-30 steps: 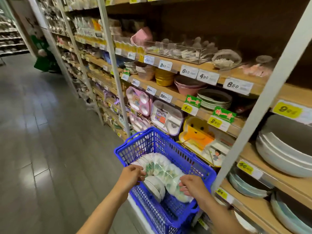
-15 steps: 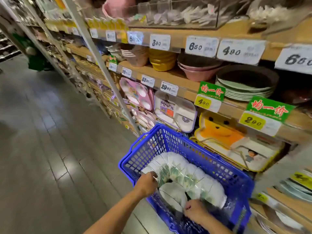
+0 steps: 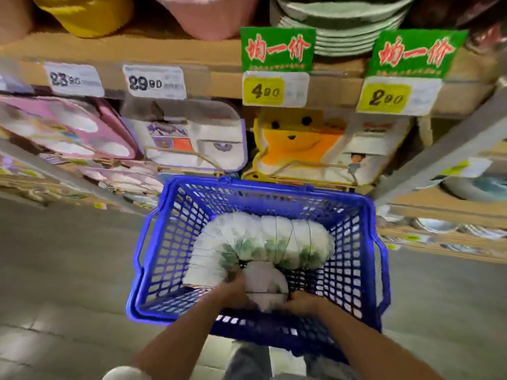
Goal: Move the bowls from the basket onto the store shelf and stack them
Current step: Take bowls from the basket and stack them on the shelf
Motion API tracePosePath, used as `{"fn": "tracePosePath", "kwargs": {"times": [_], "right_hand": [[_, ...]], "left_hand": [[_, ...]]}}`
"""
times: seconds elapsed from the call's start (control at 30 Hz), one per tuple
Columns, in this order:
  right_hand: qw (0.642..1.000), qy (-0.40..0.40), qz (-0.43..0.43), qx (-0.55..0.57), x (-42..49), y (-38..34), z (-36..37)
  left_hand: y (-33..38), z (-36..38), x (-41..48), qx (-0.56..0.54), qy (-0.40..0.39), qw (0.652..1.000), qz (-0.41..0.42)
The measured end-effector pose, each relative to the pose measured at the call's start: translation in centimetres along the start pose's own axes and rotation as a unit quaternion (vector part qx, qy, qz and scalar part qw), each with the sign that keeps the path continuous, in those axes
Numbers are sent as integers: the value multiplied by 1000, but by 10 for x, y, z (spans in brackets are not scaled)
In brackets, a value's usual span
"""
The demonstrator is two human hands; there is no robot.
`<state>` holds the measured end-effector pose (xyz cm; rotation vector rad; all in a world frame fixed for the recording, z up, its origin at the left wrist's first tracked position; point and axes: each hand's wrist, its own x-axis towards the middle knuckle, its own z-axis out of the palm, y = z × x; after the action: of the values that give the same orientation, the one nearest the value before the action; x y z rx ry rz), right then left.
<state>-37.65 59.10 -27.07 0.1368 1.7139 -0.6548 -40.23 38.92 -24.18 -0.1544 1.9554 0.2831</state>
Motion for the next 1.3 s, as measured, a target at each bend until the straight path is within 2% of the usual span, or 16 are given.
{"fn": "tracePosePath", "kwargs": {"times": [0.1,0.17,0.27,0.4,0.5,0.63,0.7,0.77,0.87,1.0,1.03,1.1,1.2,1.3], "right_hand": [[985,8,8,172,7,-1,12],[969,8,16,247,14,-2,15],[961,28,44,273,22,-2,15],[950,60,59,300,16,2,12],[937,40,45,344,8,0,9],[915,1,26,402,-8,-6,4],[901,-18,20,432,-17,-6,2],[891,-13,12,453,-26,-8,1],[883,15,-8,470,-38,-15,-3],[864,20,-27,502,-55,-27,-12],[867,23,-26,497,-60,-30,-14],[877,46,-16,477,-71,-37,-16],[901,76,-8,427,-88,-47,-17],[926,101,-54,358,-101,-46,-12]], "left_hand": [[-9,2,12,-51,-18,998,44],[-5,5,13,-137,-19,989,52],[-1,10,13,-239,4,970,29],[-1,14,11,-232,56,971,2],[0,10,1,-248,64,966,-18],[-3,6,-15,-172,65,983,-13],[-5,6,-27,-85,85,993,9],[-5,12,-38,31,144,988,47],[2,9,-54,146,267,947,100],[8,-7,-77,266,364,874,182],[9,-12,-81,285,355,873,176],[17,-21,-79,256,283,913,143],[16,-23,-67,227,204,947,104],[13,-24,-71,257,221,934,115]]}}
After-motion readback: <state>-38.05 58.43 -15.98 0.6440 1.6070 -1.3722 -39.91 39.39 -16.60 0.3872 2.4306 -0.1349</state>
